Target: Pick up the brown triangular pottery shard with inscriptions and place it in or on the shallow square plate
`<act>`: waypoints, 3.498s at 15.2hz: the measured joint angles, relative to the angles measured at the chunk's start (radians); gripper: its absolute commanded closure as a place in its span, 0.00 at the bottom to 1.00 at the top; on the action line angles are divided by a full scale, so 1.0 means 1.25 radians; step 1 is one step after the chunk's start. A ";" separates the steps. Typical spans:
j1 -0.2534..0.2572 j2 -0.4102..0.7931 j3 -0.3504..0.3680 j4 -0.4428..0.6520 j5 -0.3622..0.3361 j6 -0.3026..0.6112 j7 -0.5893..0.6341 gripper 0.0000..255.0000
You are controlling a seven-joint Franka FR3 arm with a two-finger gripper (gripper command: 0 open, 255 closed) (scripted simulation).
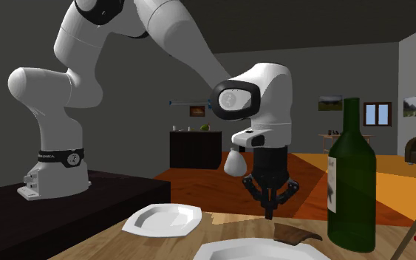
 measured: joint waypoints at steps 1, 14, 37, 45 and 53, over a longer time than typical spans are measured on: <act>0.000 0.000 0.000 0.000 0.000 0.000 0.000 0.00; 0.047 0.094 -0.079 0.124 -0.056 0.023 0.079 0.00; 0.046 0.075 -0.076 0.118 -0.054 0.010 0.078 1.00; 0.037 0.011 -0.067 0.103 -0.045 -0.039 0.070 1.00; 0.004 -0.044 -0.063 0.083 -0.033 -0.073 0.034 1.00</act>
